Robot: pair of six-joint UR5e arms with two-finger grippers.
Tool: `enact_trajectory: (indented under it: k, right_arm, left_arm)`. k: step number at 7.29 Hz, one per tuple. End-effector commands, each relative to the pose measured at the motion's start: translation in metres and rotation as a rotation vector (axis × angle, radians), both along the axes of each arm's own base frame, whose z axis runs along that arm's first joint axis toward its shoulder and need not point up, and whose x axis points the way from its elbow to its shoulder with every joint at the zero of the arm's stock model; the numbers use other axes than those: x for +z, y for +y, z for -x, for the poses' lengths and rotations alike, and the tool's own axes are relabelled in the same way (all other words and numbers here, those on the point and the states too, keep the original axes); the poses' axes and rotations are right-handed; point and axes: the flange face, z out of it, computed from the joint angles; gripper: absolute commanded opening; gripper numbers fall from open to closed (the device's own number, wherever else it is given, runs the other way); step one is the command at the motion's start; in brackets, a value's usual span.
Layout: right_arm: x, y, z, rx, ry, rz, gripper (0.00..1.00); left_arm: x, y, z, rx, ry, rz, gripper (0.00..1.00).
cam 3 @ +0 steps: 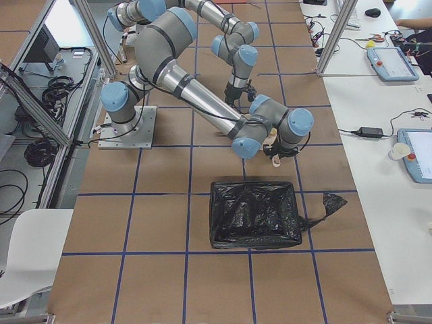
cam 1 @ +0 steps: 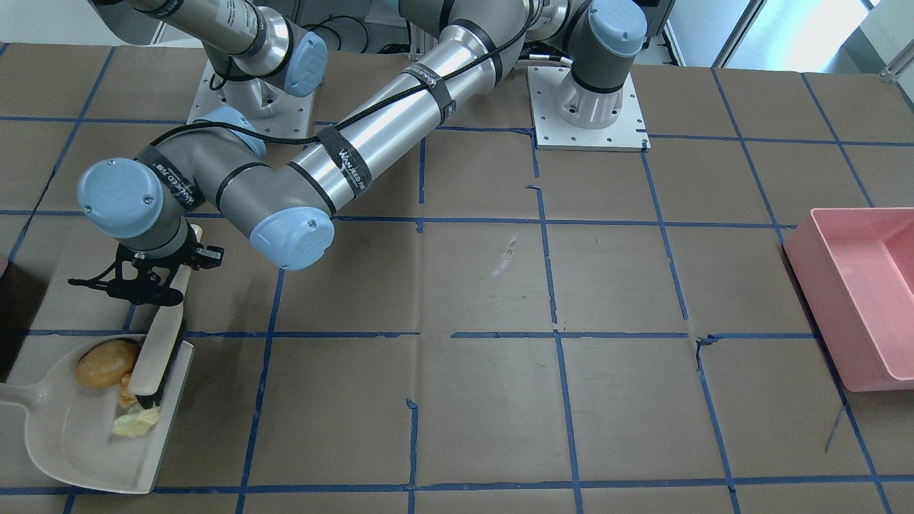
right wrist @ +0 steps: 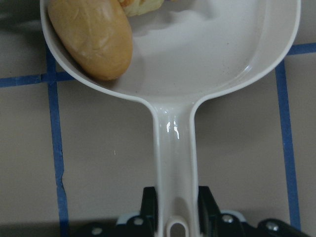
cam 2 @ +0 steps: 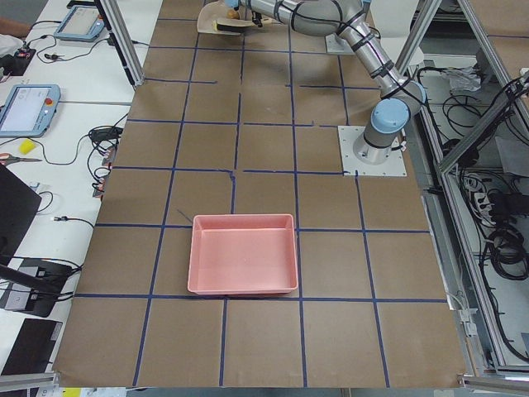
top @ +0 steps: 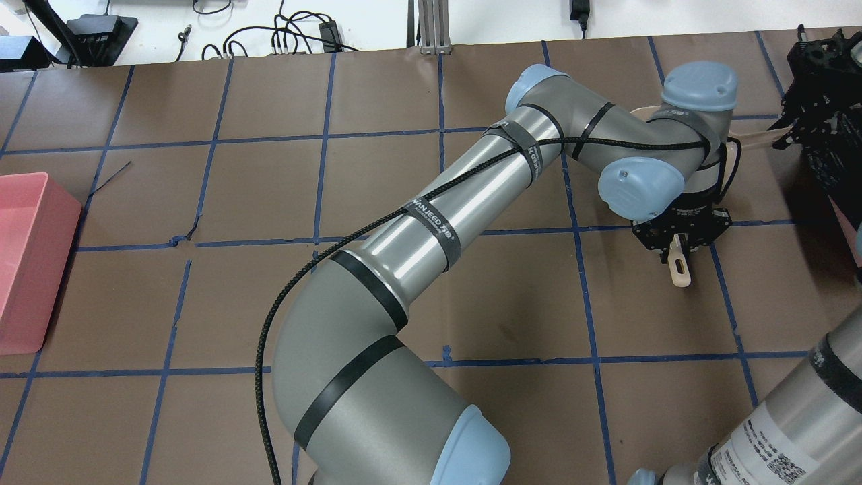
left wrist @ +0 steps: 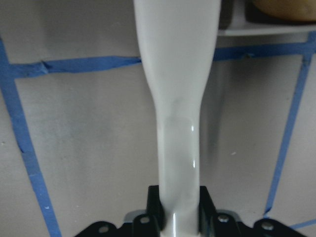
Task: Sweep and dump trash in nearest bin
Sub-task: 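Sweep remaining crumbs into the dustpan with the brush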
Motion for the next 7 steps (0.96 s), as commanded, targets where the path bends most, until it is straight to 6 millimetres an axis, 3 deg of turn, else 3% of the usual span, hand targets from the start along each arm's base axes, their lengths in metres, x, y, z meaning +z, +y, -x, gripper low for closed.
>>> enact_trajectory:
  k: [1,3,4,5,6,7]
  right_arm:
    - [0.000,0.000,0.001,-0.002,-0.003,0.001,0.00]
    - [0.001,0.000,0.002,-0.004,-0.008,0.006,0.00]
    - [0.001,0.000,0.002,-0.004,-0.010,0.007,0.00]
    - [0.001,0.001,0.006,-0.008,-0.038,0.026,0.00]
    - [0.001,0.003,0.008,-0.001,-0.041,0.024,0.00]
    - [0.002,0.007,0.020,-0.022,-0.057,0.030,0.00]
  left_arm:
    - [0.024,0.018,0.020,-0.039,0.038,0.039,0.01]
    - [0.024,0.029,0.023,-0.059,0.019,0.040,0.01]
    - [0.025,0.030,0.018,-0.071,-0.014,0.054,0.01]
    - [0.027,0.017,0.001,-0.057,-0.036,0.052,0.01]
    - [0.039,-0.028,-0.055,-0.027,-0.063,0.021,0.01]
    - [0.065,-0.056,-0.106,0.030,-0.065,0.015,0.01]
